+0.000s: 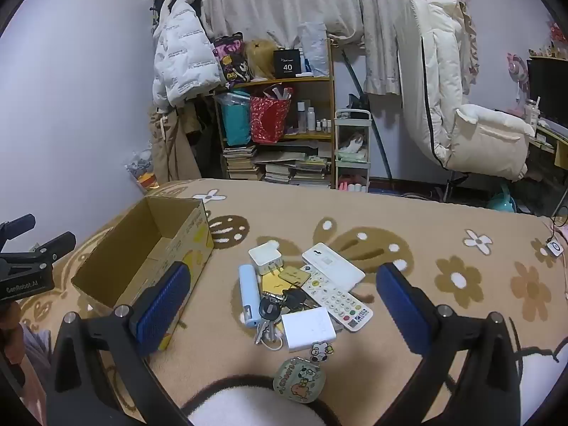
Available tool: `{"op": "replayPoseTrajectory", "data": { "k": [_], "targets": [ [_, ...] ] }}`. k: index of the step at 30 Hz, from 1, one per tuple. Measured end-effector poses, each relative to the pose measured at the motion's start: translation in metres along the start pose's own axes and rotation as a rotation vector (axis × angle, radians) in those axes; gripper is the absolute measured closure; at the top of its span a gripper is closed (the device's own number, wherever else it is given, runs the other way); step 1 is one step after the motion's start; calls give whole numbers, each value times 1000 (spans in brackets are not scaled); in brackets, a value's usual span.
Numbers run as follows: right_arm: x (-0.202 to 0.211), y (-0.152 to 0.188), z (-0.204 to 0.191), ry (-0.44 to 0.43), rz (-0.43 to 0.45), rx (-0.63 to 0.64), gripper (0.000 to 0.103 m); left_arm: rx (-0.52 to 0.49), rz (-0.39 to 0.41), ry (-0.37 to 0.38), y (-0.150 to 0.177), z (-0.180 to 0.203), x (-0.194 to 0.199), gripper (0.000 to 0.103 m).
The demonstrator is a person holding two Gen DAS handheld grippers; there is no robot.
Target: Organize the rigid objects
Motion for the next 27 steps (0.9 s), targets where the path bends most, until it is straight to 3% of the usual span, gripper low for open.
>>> {"op": "replayPoseTrajectory", "data": {
  "k": [6,16,27],
  "targets": [
    [-1,1,-1,-4,-1,-7,0,54,-6,47,-2,-1,-3,1],
    [-2,1,-1,-2,-2,-4,0,119,-9,36,3,-14,-1,1],
    [-1,1,0,3,-6,-6,0,98,-9,28,2,-10,-1,1]
  ]
}}
Point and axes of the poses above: each gripper's, at about its wrist camera, not at the fingertips, and x roughly against the way its jaws point, z to its right, y to its underside, the point moved 9 cm from there along -x, roughly the way its jaws point, and after that the axes turned 6 degrees about -x, right-handed, at the moved point
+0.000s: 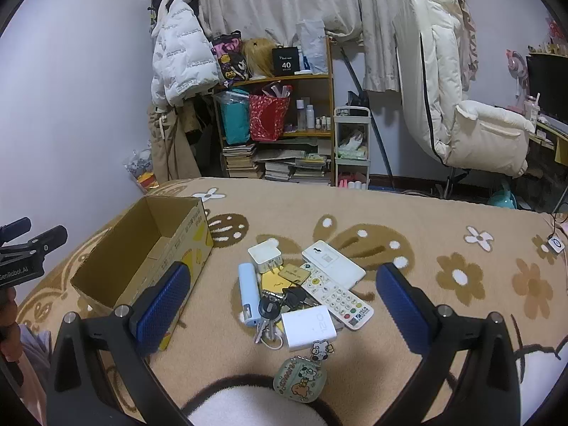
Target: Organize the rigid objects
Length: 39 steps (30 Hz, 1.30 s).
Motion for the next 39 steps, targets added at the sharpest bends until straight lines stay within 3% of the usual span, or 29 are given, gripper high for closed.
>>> {"op": "replayPoseTrajectory", "data": {
  "k": [39],
  "targets": [
    [2,3,2,1,3,1,0,-35,-5,10,1,5,0,1]
  ]
}}
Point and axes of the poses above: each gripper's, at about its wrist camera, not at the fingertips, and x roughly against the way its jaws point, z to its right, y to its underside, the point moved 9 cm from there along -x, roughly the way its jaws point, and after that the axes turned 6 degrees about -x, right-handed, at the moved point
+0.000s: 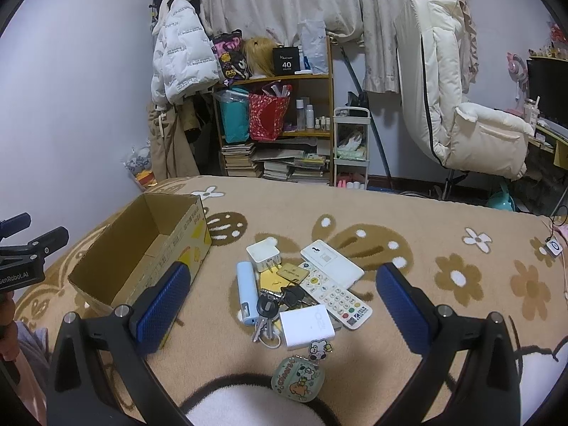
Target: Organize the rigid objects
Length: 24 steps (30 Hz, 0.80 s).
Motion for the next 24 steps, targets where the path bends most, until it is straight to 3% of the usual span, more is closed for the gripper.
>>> {"op": "replayPoseTrajectory", "data": {
  "k": [24],
  "targets": [
    [-6,6,0,0,-8,4,0,-4,-3,1,0,4,0,1]
  ]
}}
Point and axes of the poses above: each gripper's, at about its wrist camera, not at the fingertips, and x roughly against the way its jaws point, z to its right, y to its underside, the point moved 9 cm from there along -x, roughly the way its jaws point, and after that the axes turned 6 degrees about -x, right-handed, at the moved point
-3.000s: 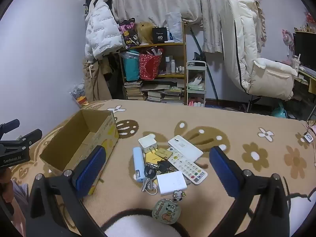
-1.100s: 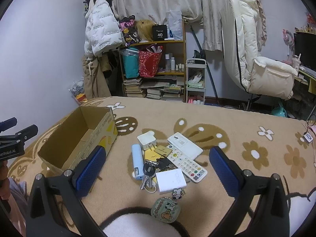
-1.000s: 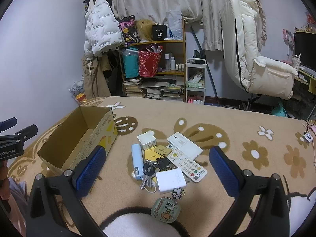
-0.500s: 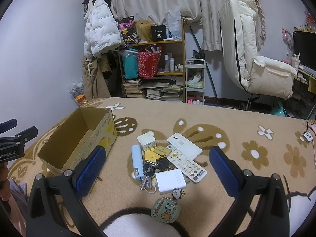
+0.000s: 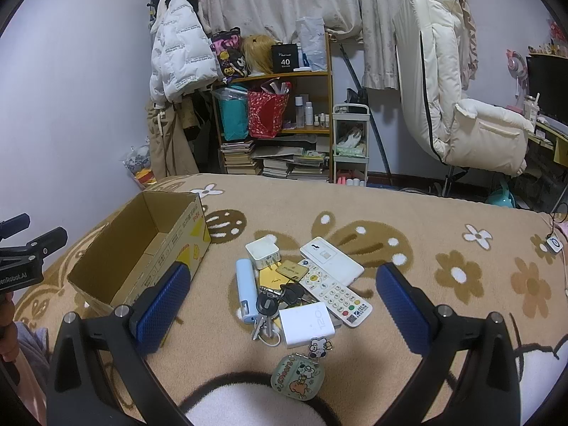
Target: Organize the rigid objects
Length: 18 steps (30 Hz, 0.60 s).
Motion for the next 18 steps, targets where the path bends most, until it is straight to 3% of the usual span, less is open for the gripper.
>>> {"op": "replayPoseTrajectory", "data": {
  "k": [13,18],
  "targets": [
    [-2,3,2,4,-6,-4,0,-5,-10,-27,-4,-9,-5,1],
    [-14,7,6,2,-51,-29,0,19,-66,19,-7,-17,-20,1]
  ]
}}
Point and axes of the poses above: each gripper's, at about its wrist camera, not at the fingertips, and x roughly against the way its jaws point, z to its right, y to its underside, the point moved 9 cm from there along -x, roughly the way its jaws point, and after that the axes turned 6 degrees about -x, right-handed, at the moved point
